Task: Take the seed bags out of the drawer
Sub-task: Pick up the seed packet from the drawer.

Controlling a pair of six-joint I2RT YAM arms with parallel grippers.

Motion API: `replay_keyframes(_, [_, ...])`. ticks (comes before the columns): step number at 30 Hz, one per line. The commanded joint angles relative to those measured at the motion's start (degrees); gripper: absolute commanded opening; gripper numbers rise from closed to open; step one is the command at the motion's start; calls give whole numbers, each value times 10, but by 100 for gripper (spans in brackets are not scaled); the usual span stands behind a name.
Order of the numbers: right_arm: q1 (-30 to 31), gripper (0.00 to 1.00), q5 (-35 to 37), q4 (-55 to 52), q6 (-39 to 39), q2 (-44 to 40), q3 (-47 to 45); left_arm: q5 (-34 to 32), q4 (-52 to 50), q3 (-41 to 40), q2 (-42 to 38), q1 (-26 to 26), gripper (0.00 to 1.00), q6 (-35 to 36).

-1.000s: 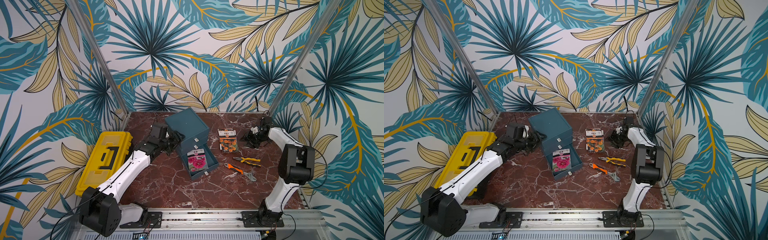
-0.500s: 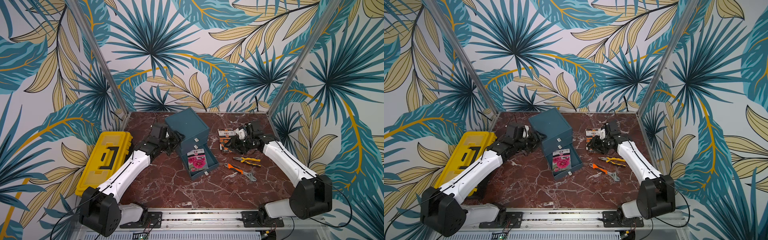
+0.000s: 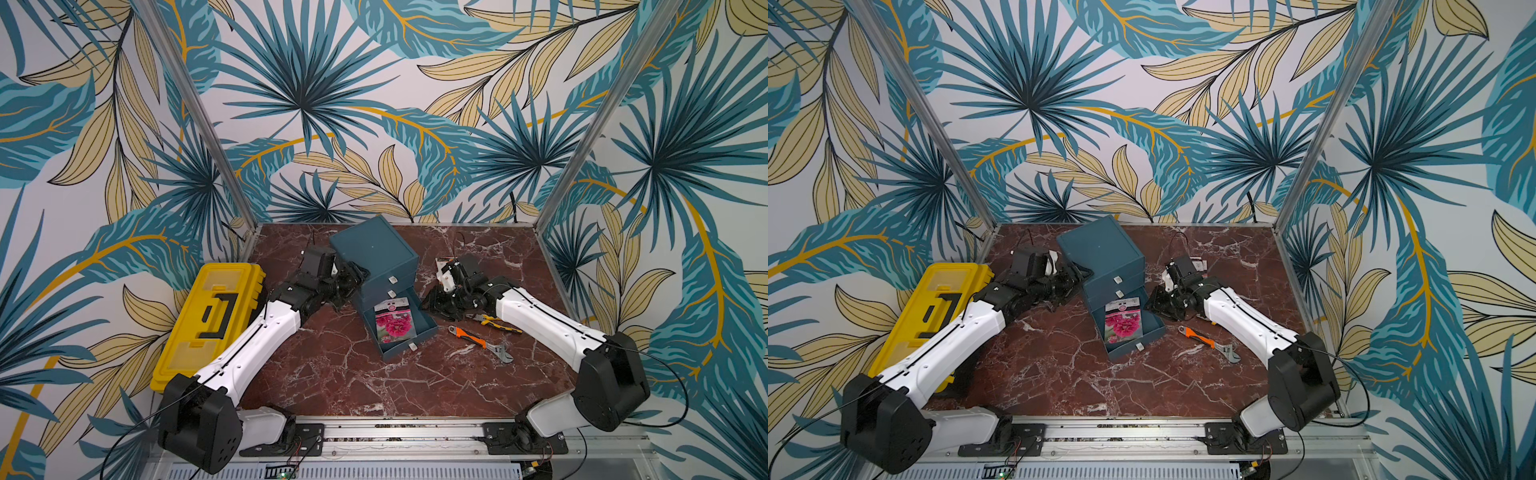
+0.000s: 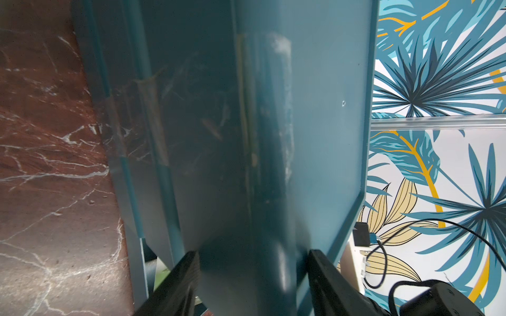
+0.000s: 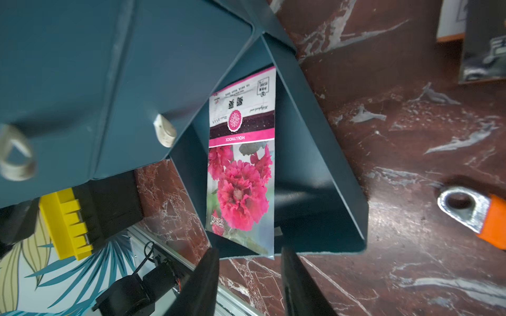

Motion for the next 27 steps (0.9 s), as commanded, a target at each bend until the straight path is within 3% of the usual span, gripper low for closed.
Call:
replay_keyframes(1, [10,41,26,6,0,22,6,0,-34,-24,6,-6,66,7])
replay_keyframes(27, [38,40,2,56,-2,129,16,-1,-42,-26,4,-6,66,6])
